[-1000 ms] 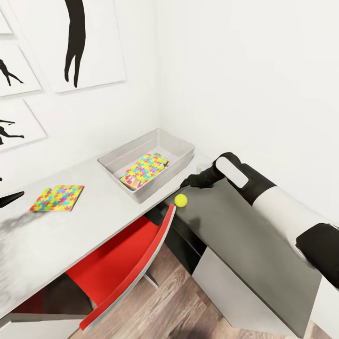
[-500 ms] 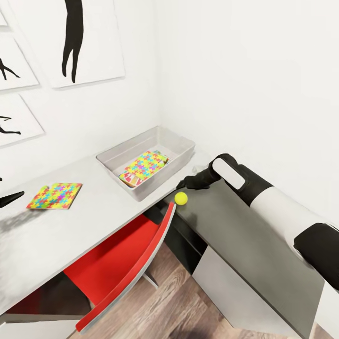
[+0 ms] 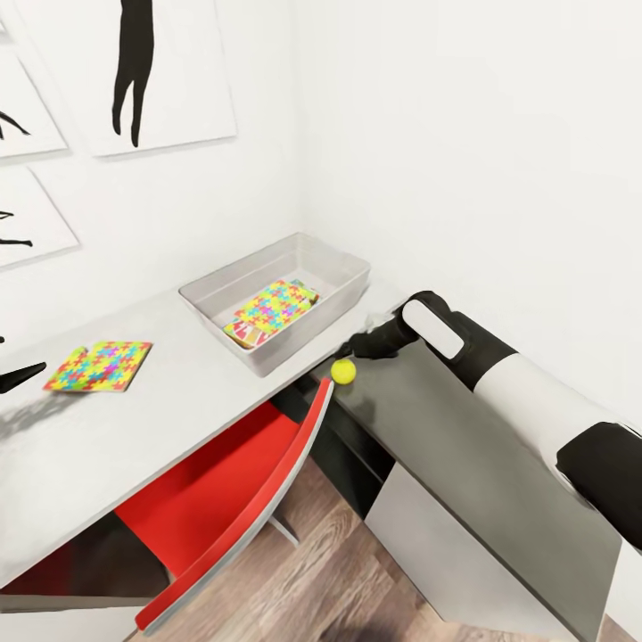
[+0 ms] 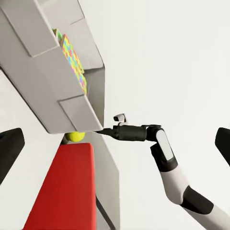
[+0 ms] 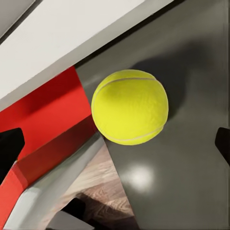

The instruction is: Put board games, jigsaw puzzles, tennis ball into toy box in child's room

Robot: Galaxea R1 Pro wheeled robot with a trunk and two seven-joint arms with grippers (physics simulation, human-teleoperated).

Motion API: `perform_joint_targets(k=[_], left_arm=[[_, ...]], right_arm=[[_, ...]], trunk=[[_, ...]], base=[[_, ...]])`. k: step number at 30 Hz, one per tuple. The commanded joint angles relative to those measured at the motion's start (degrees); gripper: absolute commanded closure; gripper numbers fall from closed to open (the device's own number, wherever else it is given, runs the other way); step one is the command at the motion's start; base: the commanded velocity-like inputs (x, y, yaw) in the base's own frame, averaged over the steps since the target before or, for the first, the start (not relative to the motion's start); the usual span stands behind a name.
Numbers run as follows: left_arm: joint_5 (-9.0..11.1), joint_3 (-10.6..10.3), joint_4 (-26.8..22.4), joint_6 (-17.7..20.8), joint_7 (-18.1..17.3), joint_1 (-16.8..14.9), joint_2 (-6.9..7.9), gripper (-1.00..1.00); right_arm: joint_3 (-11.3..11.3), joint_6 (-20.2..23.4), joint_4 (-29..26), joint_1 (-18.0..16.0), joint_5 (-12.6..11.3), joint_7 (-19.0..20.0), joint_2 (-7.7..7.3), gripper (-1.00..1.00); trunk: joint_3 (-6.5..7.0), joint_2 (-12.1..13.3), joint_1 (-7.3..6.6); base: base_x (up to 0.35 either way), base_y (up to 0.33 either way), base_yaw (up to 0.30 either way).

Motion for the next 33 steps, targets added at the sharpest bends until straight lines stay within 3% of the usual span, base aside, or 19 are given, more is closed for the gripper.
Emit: perform_joint_targets(k=[1,7,13,30,33], left_arm=[[0.0,0.0,0.0,0.6,-0.3,0.0,-0.01,-1.0],[0.0,-0.1,0.0,0.6,-0.3,0.0,-0.06,-1.0],[0.0,-0.1,0.0,0.6,-0.3,0.0,-0.03,-1.0],[0.0,-0.1,-0.1,0.6,-0.3,0.0,0.02,-1.0],[0.0,-0.1,-0.1,0.6,-0.3,0.0,0.02,-1.0]], right_arm=[[0.2,0.0,-0.1,-0.1,0.0,-0.5,-0.09,-1.0],[-0.1,0.0,-0.1,-0.1,2.3,-0.5,-0.02,-1.0],[-0.1,0.0,-0.1,-0.1,2.8,-0.5,0.03,-1.0],[-0.5,0.0,-0.1,-0.1,2.9,-0.3,0.13,-1.0],[-0.6,0.0,-0.1,-0.1,2.9,-0.3,0.17,-1.0]], trunk=[[-0.23,-0.4,0.23],[-1.31,-2.9,1.54],[-2.39,-5.3,2.86],[-2.39,-5.3,2.86],[-2.93,-6.5,3.52]], base=[[0.0,0.0,0.0],[0.0,0.0,0.0],[0.0,0.0,0.0],[0.0,0.0,0.0],[0.0,0.0,0.0]])
